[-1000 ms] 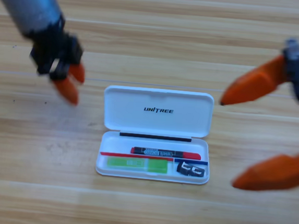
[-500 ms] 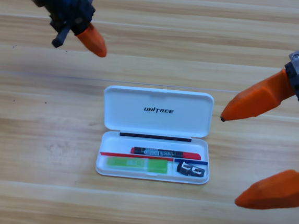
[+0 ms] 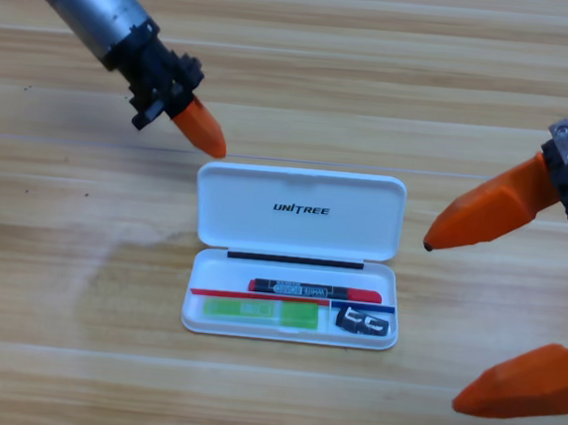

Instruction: Clean up eraser and pencils

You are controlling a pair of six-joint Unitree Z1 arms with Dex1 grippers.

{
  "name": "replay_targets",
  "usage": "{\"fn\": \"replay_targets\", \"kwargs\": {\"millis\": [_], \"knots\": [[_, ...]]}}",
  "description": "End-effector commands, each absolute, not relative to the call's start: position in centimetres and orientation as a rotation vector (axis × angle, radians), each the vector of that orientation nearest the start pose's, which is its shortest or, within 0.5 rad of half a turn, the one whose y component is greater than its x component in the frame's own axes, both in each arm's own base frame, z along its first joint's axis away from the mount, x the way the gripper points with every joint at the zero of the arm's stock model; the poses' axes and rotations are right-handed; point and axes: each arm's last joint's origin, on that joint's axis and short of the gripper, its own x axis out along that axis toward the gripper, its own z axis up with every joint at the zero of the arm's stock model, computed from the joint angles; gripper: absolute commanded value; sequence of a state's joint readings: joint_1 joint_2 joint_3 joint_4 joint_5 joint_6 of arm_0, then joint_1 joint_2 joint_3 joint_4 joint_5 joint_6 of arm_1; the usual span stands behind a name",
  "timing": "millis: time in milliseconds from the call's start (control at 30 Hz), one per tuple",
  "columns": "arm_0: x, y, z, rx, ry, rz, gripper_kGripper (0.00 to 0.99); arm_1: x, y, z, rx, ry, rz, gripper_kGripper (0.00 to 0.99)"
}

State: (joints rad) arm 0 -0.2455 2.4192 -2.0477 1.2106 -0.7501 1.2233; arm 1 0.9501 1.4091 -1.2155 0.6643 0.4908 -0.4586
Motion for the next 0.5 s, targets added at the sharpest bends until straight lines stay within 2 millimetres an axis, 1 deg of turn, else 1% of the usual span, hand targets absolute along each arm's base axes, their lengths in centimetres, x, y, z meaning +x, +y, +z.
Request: {"fn": "replay_targets", "kwargs": {"millis": [33,300,500], "knots": [[45.4,-17.4,17.0,0.442,0.939,-1.632,0.000,12.0,20.7,37.1,-0.542,0.605,1.551,0.986],[43.5,-20.0,17.6,0.457,0.953,-1.689,0.000,11.9,20.6,37.0,-0.541,0.609,1.554,0.986],[42.3,-21.3,18.1,0.473,0.957,-1.717,0.000,11.9,20.6,36.9,-0.542,0.614,1.554,0.986]]}}
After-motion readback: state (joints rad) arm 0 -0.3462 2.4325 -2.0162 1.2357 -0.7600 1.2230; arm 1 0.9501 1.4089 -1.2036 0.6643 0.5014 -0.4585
